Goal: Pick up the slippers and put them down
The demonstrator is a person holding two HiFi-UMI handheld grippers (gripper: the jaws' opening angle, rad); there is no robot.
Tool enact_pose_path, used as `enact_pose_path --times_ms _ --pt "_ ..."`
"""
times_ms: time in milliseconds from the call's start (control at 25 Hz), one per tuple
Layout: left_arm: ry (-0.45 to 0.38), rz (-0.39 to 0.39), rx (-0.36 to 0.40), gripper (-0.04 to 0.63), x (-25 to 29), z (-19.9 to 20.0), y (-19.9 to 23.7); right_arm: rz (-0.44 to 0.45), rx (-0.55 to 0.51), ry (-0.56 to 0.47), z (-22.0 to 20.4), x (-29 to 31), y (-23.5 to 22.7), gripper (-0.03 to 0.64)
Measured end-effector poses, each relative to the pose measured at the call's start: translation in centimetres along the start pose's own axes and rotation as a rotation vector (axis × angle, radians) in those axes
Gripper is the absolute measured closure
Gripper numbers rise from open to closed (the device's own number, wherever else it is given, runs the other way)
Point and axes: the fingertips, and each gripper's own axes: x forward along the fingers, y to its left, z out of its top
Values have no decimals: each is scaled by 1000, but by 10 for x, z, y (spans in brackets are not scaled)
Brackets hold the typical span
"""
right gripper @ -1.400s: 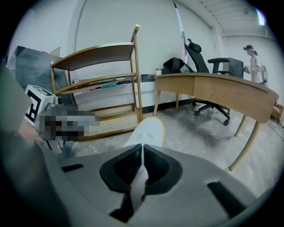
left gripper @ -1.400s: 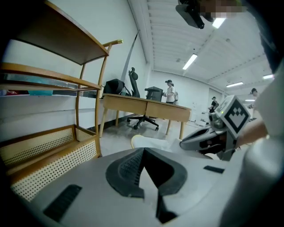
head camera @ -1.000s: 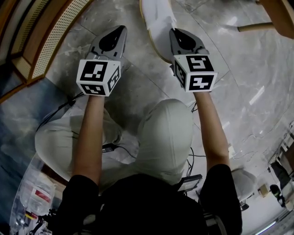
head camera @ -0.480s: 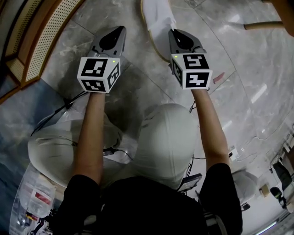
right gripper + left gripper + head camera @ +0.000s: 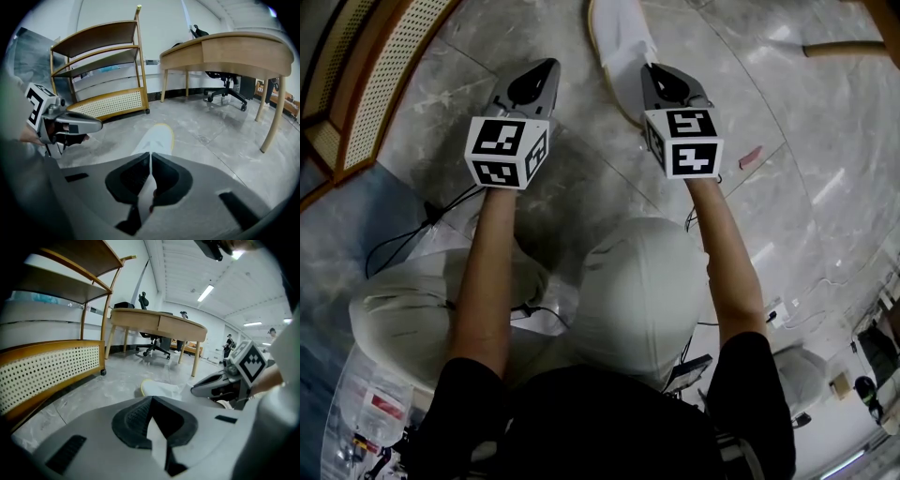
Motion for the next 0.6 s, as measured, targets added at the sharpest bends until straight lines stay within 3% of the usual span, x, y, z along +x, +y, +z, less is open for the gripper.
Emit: enact_pose_path --times_ms 600 --pt "25 -22 10 589 2 -13 -8 8 18 77 -37 13 4 609"
